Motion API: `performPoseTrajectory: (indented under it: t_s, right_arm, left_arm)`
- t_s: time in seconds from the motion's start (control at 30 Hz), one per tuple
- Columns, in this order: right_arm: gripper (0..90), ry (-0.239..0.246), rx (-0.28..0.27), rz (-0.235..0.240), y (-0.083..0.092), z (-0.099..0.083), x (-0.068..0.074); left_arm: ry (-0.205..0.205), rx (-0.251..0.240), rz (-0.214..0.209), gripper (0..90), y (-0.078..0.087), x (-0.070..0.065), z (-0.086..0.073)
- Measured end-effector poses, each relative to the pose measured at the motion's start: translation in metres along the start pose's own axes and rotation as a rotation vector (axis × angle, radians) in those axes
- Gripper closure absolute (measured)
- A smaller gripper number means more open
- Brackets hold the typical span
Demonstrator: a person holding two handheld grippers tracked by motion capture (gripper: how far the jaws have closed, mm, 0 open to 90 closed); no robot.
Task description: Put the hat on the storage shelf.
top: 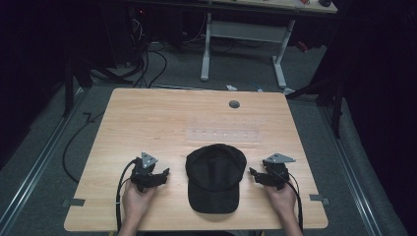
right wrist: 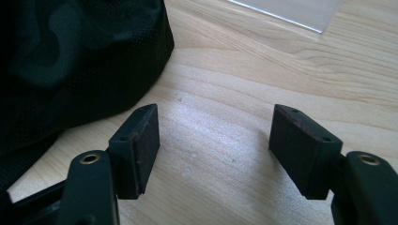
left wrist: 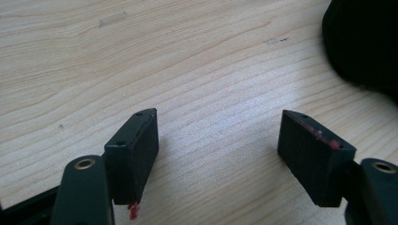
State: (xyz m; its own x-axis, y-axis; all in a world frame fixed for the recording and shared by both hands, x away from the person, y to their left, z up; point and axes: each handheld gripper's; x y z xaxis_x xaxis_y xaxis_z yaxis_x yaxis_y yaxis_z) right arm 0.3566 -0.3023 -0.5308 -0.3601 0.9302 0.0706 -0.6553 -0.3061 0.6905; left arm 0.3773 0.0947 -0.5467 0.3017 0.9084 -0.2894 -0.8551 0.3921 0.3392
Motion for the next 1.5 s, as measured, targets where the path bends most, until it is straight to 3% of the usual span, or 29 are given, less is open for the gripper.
performPoseTrajectory:
  t_s: [1.13, 1.5]
  right_arm:
    - [34.6, -0.050, -0.008, -0.058, 0.0011, -0.0016, 0.0049]
    - [44.6, -0.072, -0.016, -0.054, 0.0078, -0.0026, 0.0040]
  left_arm:
    - [0.002, 0.005, -0.003, 28.0, 0.0008, -0.0004, -0.0002]
    - [0.012, 0.002, -0.004, 28.8, 0.0008, 0.0005, 0.0005]
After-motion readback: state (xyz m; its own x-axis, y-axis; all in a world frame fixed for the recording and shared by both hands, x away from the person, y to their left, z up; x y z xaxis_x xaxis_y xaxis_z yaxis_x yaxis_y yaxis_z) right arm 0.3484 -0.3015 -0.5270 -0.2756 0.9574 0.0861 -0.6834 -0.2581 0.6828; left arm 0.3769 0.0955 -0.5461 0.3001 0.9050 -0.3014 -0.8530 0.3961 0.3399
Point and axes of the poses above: each handheld gripper's, and its own axes: y roughly backward along the jaws, z roughly out of its top, x roughly to its left, and after that the axes turned 7 degrees about -y, right-handed
